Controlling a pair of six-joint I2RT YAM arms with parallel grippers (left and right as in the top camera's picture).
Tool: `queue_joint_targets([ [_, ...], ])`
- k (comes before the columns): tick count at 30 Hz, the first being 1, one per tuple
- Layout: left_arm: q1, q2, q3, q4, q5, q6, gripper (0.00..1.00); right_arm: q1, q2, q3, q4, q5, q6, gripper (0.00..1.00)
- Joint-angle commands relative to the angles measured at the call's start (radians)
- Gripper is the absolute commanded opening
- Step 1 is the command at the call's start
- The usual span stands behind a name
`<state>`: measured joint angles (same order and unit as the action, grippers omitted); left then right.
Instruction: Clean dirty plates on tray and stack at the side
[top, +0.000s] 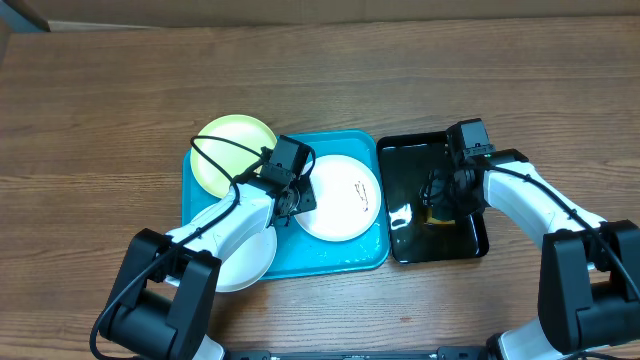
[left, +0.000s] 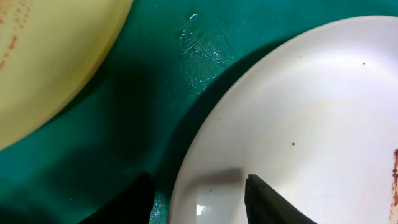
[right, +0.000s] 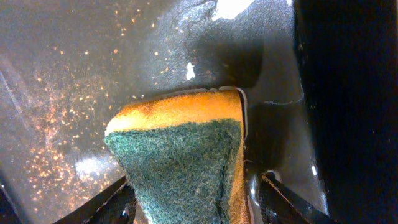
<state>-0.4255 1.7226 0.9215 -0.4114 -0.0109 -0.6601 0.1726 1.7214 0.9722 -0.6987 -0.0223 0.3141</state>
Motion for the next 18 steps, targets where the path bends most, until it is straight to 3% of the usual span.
queue_joint_targets([
  [1, 0.0, 0.016, -0.011, 0.0, 0.012, -0.017, 0.5, 0.002, -0.021, -0.005, 0.004, -0.002, 0.001, 0.64],
  [7, 0.0, 0.016, -0.011, 0.0, 0.012, -0.017, 0.5, 0.002, -0.021, -0.005, -0.002, -0.002, 0.001, 0.65],
  [18, 0.0, 0.016, -0.011, 0.001, 0.019, -0.017, 0.5, 0.002, -0.021, -0.005, -0.025, -0.002, 0.001, 0.79],
])
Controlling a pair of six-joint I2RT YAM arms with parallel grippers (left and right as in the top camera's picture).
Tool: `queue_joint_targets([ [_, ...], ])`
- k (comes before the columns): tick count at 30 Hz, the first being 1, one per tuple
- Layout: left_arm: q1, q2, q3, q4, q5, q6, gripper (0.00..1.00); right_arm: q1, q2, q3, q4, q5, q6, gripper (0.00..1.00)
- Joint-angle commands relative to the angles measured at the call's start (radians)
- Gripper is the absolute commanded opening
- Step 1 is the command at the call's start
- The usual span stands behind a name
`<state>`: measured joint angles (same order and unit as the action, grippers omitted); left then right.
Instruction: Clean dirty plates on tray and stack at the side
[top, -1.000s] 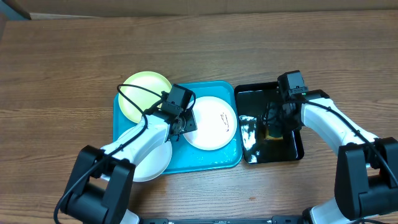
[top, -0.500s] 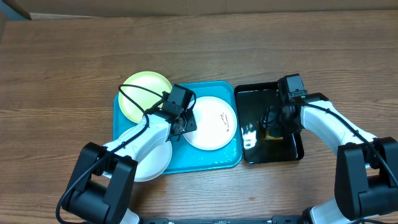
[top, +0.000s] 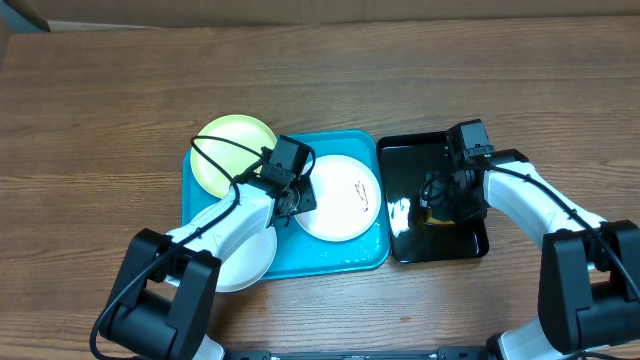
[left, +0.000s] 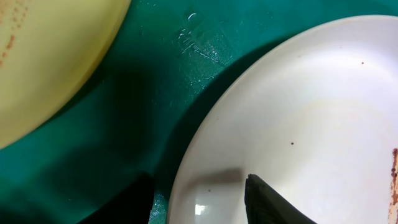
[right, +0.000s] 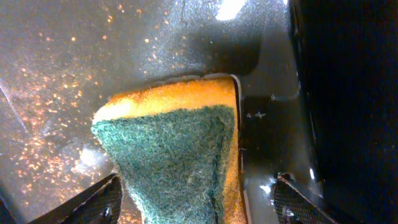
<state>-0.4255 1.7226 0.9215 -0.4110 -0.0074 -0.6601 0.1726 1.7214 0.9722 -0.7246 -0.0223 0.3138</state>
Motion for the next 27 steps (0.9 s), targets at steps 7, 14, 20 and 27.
queue_joint_targets([
  [7, 0.0, 0.016, -0.011, 0.0, 0.016, -0.017, 0.5, 0.002, -0.021, -0.005, -0.017, -0.002, 0.002, 0.78],
  [14, 0.0, 0.016, -0.011, 0.0, 0.016, -0.017, 0.49, 0.002, -0.021, -0.005, -0.028, -0.002, 0.002, 0.77],
  [20, 0.0, 0.016, -0.011, 0.0, 0.016, -0.018, 0.49, 0.002, -0.021, -0.005, -0.029, -0.002, 0.002, 0.77],
  [27, 0.0, 0.016, -0.011, 0.0, 0.016, -0.018, 0.48, 0.002, -0.021, -0.005, -0.03, -0.002, 0.002, 0.77],
])
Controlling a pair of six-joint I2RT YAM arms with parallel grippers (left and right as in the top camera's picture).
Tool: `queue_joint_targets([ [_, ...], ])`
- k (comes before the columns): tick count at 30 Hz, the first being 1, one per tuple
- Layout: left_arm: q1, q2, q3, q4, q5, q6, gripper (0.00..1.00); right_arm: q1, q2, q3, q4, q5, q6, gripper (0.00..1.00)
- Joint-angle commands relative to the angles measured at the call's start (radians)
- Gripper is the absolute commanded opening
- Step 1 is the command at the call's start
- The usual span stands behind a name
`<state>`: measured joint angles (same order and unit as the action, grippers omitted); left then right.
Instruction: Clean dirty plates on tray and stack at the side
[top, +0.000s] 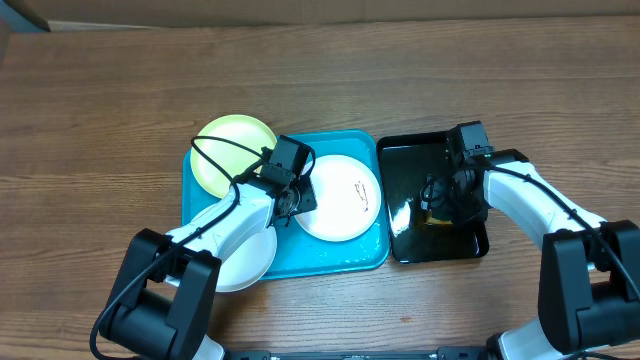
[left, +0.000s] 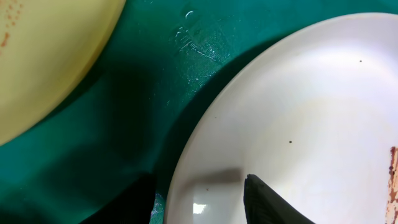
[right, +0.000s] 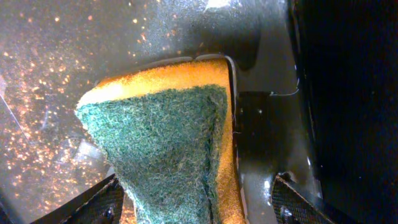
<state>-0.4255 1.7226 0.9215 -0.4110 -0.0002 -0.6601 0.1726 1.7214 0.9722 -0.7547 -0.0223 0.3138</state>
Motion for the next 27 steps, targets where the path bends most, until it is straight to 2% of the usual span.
queue_joint_targets([
  [1, 0.0, 0.016, -0.011, 0.0, 0.009, -0.018, 0.48, 0.002, -0.021, -0.005, 0.0, -0.002, 0.002, 0.77],
  [27, 0.0, 0.016, -0.011, 0.001, 0.009, -0.018, 0.48, 0.002, -0.021, -0.005, -0.003, -0.002, 0.002, 0.79],
])
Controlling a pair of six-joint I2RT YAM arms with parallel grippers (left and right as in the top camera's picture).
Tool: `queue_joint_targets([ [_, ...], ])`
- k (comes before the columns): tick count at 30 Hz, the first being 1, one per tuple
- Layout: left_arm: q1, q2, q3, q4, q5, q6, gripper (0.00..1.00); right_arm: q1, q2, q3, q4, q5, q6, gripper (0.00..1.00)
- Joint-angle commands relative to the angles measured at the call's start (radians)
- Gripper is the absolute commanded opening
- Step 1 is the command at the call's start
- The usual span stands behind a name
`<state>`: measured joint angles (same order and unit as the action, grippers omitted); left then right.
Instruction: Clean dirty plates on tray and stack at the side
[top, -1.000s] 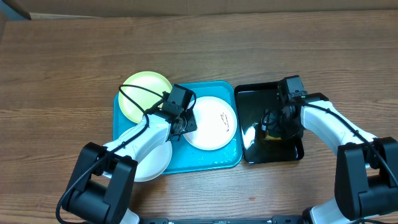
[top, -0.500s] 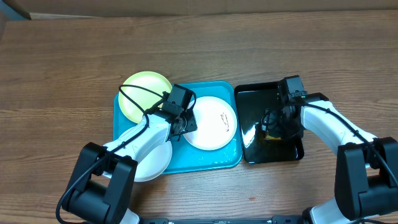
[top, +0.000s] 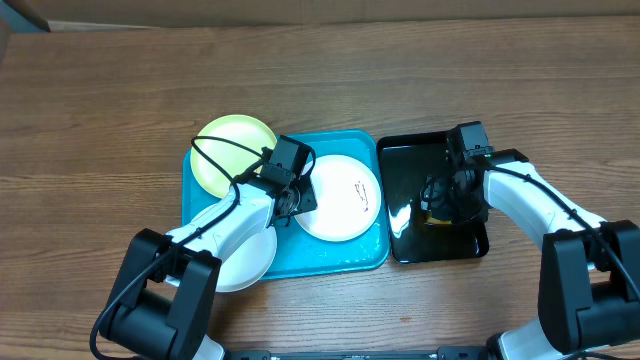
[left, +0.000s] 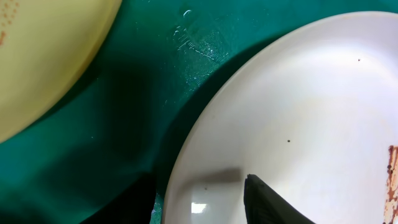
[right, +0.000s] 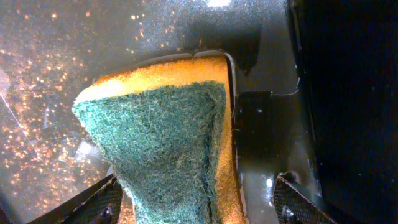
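Note:
A white plate (top: 340, 197) with brown smears lies in the blue tray (top: 285, 250). My left gripper (left: 199, 202) is open astride its left rim: one finger rests over the plate (left: 298, 112), the other outside it with a sliver of tray between. A yellow-green plate (top: 233, 155) sits at the tray's far left corner. Another white plate (top: 248, 262) overhangs the tray's near left corner. My right gripper (right: 196, 199) is open in the black water tray (top: 432, 150). The yellow-and-green sponge (right: 168, 137) stands between its fingers, clear of the right one.
The black tray (right: 50, 56) holds shallow water with floating specks, and its right wall (right: 348, 93) is close beside my right gripper. Both trays sit side by side mid-table, with wooden tabletop (top: 100, 100) all around.
Almost nothing has changed. The sponge sits slightly lower and further left in the right wrist view. The plates have slid a few pixels left in the left wrist view. Both grippers are as before.
My right gripper first pinched the sponge narrow in the black tray. By 1.8 s ago its fingers stood wider and the sponge had spread. Since then the sponge has filled more of the view. My left gripper stayed astride the white plate's rim throughout.

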<state>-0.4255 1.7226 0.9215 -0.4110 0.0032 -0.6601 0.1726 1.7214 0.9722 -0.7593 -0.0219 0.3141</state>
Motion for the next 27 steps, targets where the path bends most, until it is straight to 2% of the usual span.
queue_joint_targets([
  [1, 0.0, 0.016, -0.011, 0.001, 0.005, -0.018, 0.48, 0.002, -0.021, -0.005, 0.002, -0.003, 0.001, 0.79],
  [6, 0.0, 0.016, -0.011, 0.001, 0.005, -0.018, 0.45, 0.002, -0.021, -0.005, 0.002, -0.003, 0.001, 0.8],
  [12, 0.0, 0.016, -0.011, 0.004, 0.014, -0.018, 0.43, 0.002, -0.021, -0.005, -0.007, -0.006, 0.001, 0.89],
  [20, 0.0, 0.016, -0.011, 0.004, 0.015, -0.018, 0.43, 0.002, -0.021, -0.005, -0.01, -0.006, 0.002, 0.89],
  [27, 0.0, 0.016, -0.011, 0.005, 0.016, -0.018, 0.43, 0.002, -0.021, -0.005, -0.022, -0.051, 0.001, 0.84],
])
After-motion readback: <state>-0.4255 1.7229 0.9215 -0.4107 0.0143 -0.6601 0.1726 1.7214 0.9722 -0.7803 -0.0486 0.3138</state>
